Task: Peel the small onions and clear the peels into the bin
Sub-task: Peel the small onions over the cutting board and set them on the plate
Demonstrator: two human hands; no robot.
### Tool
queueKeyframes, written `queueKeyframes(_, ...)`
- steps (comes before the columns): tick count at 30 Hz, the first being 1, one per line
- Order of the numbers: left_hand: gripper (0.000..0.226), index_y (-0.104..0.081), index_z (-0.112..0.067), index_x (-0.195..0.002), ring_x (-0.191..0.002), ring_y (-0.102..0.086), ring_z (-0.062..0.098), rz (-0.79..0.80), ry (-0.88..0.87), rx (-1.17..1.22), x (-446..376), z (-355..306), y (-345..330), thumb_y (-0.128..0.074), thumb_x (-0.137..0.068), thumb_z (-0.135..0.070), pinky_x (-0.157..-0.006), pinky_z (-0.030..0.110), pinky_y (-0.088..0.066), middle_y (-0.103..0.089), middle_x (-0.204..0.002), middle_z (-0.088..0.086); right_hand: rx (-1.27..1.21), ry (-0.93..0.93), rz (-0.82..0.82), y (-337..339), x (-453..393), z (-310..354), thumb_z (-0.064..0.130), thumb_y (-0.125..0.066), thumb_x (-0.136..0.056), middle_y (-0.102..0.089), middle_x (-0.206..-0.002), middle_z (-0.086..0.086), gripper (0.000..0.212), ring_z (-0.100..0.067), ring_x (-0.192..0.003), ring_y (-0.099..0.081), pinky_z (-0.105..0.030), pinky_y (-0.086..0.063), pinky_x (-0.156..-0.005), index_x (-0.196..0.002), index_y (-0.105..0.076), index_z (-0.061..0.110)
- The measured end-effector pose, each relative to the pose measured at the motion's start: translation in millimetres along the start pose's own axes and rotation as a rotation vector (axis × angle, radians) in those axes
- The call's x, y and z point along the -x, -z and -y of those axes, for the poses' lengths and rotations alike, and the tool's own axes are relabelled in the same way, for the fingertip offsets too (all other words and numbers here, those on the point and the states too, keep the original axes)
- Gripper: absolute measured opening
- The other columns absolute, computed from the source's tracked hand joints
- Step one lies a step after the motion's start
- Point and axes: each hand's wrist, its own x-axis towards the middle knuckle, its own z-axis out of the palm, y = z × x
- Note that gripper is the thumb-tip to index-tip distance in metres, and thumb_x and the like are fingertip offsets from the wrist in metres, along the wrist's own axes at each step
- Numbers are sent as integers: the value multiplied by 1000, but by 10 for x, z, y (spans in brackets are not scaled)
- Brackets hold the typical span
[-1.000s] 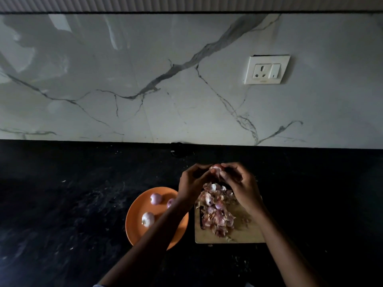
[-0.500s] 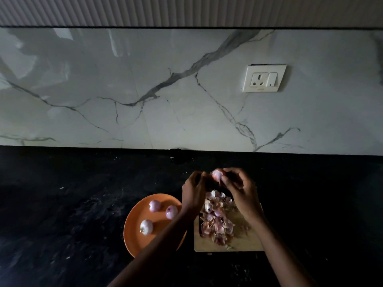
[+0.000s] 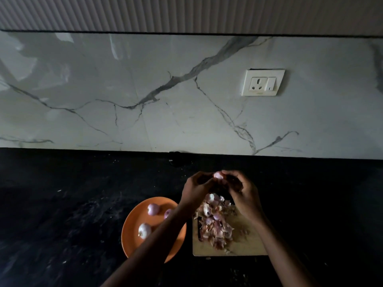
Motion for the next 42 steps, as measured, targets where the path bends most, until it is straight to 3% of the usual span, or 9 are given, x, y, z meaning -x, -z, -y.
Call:
queueKeyframes(5, 23, -71, -9, -102, -90, -75, 25, -17, -1, -18, 10, 4, -5, -80, -84, -19, -89, 47, -59, -76, -94, 11, 19, 9, 13, -4, 2, -27, 13, -69, -93, -71, -116, 12, 26, -4, -110, -67, -33, -56, -95, -117, -68, 24)
queueKeyframes(10, 38, -71, -15, -99, -86, -75, 18, -62, -34, -104, 20, 68, -1, -84, -72, -39, -84, 47, -61, -76, -90, 4, 103, 67, 43, -37, 12, -43, -3, -67, -89, -70, -117, 12, 37, -5, -112, -65, -34, -55, -97, -115, -69, 23)
queueKeyframes(16, 34, -72, -20, -98, -84, -74, 14, -101, -88, -208, 11, 117, 47, -84, -74, -40, -79, 46, -61, -76, -89, -2, 128, 139, 15, -82, 33, -15, 11, -72, -89, -70, -113, 12, 26, -4, -111, -65, -27, -54, -96, -111, -70, 23)
queueKeyframes(21, 24, -73, -18, -96, -77, -71, 4, -138, -102, -228, -4, 105, 55, -84, -78, -27, -70, 23, -57, -75, -84, -4, 103, 92, 11, -103, 28, -16, 18, -72, -91, -70, -115, 14, 24, -4, -109, -66, -23, -54, -93, -111, -67, 31)
queueKeyframes(26, 24, -71, -3, -109, -100, -72, 32, -20, 28, 126, 38, 13, 42, -73, -89, -17, -91, 42, -58, -75, -103, 17, 58, 24, -24, -89, 24, -13, 24, -70, -92, -69, -116, 13, 24, -1, -110, -64, -16, -52, -91, -116, -66, 26)
queueKeyframes(32, 29, -74, -2, -99, -94, -69, 31, -16, 51, 313, 63, 49, -62, -72, -83, -27, -91, 46, -53, -72, -101, 23, -15, -23, -87, -134, -21, -49, 27, -71, -92, -72, -114, 14, 23, -3, -108, -67, -28, -57, -90, -115, -66, 29)
queueKeyframes(35, 20, -74, -4, -97, -88, -71, 25, -120, 0, 185, 42, 55, -103, -71, -89, -22, -82, 40, -55, -75, -94, 16, -39, -35, -84, -149, -50, -80, 29, -72, -92, -72, -116, 7, 23, -8, -111, -68, -34, -57, -92, -114, -65, 30)
queueKeyframes(38, 20, -74, -13, -97, -84, -74, 15, -201, -62, -47, -25, 83, -75, -74, -89, -32, -75, 32, -59, -77, -88, 2, -52, -80, -66, -157, -95, -8, 37, -74, -88, -74, -110, 8, 24, -4, -105, -69, -28, -56, -89, -109, -64, 30)
queueKeyframes(42, 17, -71, -20, -95, -73, -67, -4, -234, -132, -331, -111, 55, -12, -75, -88, -35, -61, 13, -49, -72, -81, -10, -58, -119, -107, -178, -213, 35, 47, -80, -81, -75, -96, 7, 28, -7, -95, -70, -28, -55, -81, -96, -62, 31)
